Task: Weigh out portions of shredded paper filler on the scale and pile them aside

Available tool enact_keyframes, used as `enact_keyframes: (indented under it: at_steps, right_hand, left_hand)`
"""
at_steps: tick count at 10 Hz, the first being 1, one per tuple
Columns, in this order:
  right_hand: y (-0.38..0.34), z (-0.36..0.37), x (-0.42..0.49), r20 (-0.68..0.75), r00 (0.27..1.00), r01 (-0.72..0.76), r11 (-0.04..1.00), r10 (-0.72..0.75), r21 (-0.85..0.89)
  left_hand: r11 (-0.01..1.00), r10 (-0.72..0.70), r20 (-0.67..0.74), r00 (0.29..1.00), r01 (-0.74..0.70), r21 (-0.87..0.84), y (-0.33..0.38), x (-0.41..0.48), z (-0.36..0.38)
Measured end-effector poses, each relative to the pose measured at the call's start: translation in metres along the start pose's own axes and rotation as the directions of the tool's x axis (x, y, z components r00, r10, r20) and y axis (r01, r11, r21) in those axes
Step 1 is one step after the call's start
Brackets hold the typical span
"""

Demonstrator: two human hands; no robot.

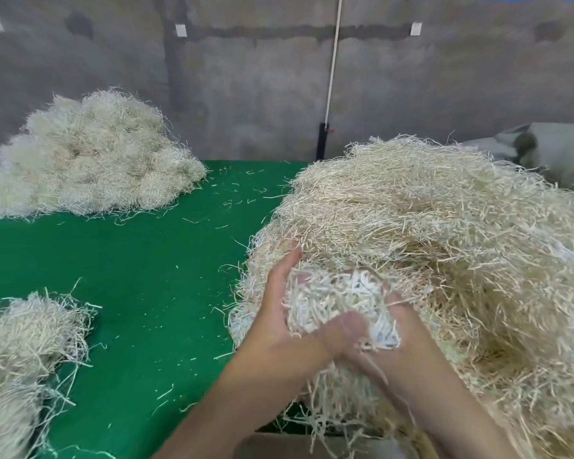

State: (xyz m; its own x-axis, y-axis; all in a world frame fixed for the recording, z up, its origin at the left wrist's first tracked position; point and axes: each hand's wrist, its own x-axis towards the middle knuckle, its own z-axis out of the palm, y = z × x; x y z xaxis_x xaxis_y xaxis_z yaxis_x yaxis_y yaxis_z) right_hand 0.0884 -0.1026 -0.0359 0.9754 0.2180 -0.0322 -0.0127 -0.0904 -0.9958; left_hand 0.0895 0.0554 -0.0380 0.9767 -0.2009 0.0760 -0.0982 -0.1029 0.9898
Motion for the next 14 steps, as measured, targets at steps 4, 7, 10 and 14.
enact_keyframes:
  at_steps: [4,7,10,14]
  right_hand:
    - [0.017,0.012,0.022,0.026,0.955,0.297,0.954,-0.296,-0.032]
    - [0.016,0.024,0.016,0.112,0.993,0.044,0.998,-0.039,-0.046]
    - [0.005,0.022,0.013,0.093,0.996,-0.034,0.942,0.003,0.335]
    - [0.021,0.032,0.027,-0.216,0.973,0.083,0.996,-0.078,0.014]
  left_hand:
    - [0.939,-0.253,-0.283,0.925,0.164,-0.302,-0.037,0.026,-0.005]
    - [0.906,-0.161,-0.303,0.939,0.019,-0.422,-0.037,0.025,0.007]
    - [0.892,0.28,0.019,0.96,-0.267,0.364,-0.013,0.001,0.025]
    - [0.972,-0.226,-0.016,0.974,0.227,0.064,-0.02,0.003,0.027]
